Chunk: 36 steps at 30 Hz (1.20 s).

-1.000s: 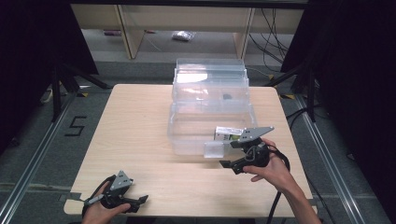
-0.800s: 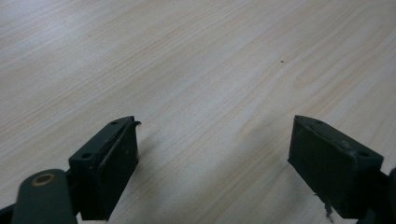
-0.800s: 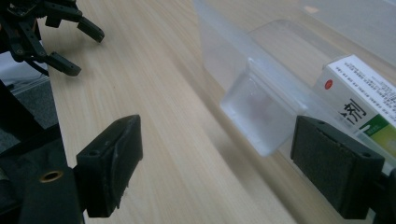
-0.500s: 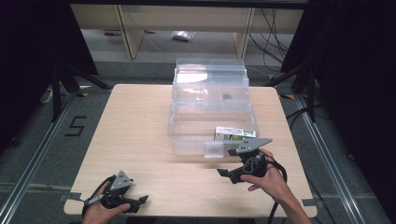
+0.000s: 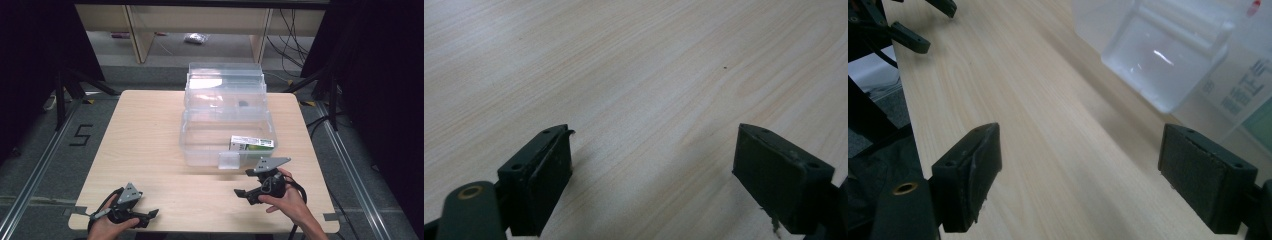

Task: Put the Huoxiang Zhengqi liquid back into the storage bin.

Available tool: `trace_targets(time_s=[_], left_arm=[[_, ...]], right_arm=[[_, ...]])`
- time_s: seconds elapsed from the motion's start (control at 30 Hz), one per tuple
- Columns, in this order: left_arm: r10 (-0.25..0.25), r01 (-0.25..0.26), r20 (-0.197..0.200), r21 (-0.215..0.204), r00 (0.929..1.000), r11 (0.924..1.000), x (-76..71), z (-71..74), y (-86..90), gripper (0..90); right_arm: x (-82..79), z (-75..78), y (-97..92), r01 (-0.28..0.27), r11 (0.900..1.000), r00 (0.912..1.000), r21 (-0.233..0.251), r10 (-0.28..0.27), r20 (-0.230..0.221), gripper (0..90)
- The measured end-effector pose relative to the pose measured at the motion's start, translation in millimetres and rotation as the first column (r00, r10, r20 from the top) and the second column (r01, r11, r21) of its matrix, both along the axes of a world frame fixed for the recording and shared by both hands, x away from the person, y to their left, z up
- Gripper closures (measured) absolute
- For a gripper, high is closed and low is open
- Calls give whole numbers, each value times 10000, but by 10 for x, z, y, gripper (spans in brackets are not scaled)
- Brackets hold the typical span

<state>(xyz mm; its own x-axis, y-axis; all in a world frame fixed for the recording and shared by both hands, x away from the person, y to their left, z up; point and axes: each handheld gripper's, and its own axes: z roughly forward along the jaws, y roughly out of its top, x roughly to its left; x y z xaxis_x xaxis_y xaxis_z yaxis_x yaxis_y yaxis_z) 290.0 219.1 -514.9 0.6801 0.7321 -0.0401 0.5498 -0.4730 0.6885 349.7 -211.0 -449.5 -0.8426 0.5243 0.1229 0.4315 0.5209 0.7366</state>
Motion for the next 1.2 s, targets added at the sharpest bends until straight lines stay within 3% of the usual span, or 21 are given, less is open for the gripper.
trace_targets(time_s=[0.03, 0.07, 0.13, 0.17, 0.27, 0.53, 0.57, 0.67, 0.7, 0.8, 0.83, 0.87, 0.9, 0.93, 1.0, 1.1, 1.2], left_arm=[[-82, 82, -12, 182, 10000, 9998, 3, 6, 10, 153], [185, -184, 51, -189, 9998, 9997, -3, -9, -14, 153], [178, -177, 45, -257, 9998, 9995, -3, -8, -10, 153], [73, -73, 9, -105, 10000, 9999, 0, -1, 2, 153], [7, -7, 44, -157, 10000, 9999, -2, -1, 2, 153], [154, -153, 88, -145, 9998, 9998, -8, -2, -8, 153], [136, -135, 70, -239, 9999, 9996, -16, -2, -16, 153], [117, -116, 60, -182, 9999, 9998, -12, 0, -12, 153], [30, -29, 24, -60, 10000, 10000, -11, 4, -4, 153], [150, -149, 72, -227, 9999, 9996, -14, -4, -18, 153], [142, -141, 65, -223, 9999, 9997, -14, -3, -17, 153], [127, -126, 64, -209, 9999, 9997, -15, -3, -15, 153], [130, -129, 75, -203, 9999, 9997, -16, -2, -14, 153], [156, -155, 109, -144, 9998, 9998, -12, 0, -10, 153], [103, -102, 56, -160, 9999, 9998, -13, 1, -11, 153], [151, -149, 74, -219, 9999, 9996, -14, -4, -18, 153], [107, -106, 51, -181, 9999, 9998, -14, -3, -16, 153]], right_arm=[[-5, -34, -7, 29, 10000, 10000, 25, -29, -76, 185], [-22, -51, -6, 156, 9999, 9996, 44, -155, -254, 184], [-24, -109, -16, 49, 10000, 9993, -25, -50, -359, 184], [-32, -131, -17, 103, 9999, 9987, -45, -105, -500, 184], [-40, -198, -33, 281, 9995, 9982, -167, -290, -534, 184], [-125, -368, -90, 562, 9980, 9918, -305, -593, -1133, 171], [-151, -378, -86, 713, 9971, 9868, -274, -745, -1438, 170], [-177, -415, -133, 735, 9972, 9852, -109, -743, -1542, 169], [-208, -416, -132, 874, 9962, 9803, -56, -870, -1773, 169], [-231, -419, -173, 999, 9949, 9829, -124, -1006, -1541, 168], [-268, -413, -165, 1201, 9928, 9739, -40, -1186, -1936, 168], [-265, -419, -176, 1156, 9933, 9776, -23, -1142, -1766, 168], [-281, -416, -180, 1362, 9907, 9736, -32, -1344, -1847, 168], [-265, -424, -200, 1310, 9913, 9796, -144, -1316, -1519, 168], [-309, -424, -195, 1549, 9878, 9686, -176, -1553, -1944, 168], [-343, -431, -215, 1703, 9851, 9683, -236, -1717, -1813, 168], [-402, -440, -212, 2099, 9766, 9537, -459, -2148, -2103, 168]])
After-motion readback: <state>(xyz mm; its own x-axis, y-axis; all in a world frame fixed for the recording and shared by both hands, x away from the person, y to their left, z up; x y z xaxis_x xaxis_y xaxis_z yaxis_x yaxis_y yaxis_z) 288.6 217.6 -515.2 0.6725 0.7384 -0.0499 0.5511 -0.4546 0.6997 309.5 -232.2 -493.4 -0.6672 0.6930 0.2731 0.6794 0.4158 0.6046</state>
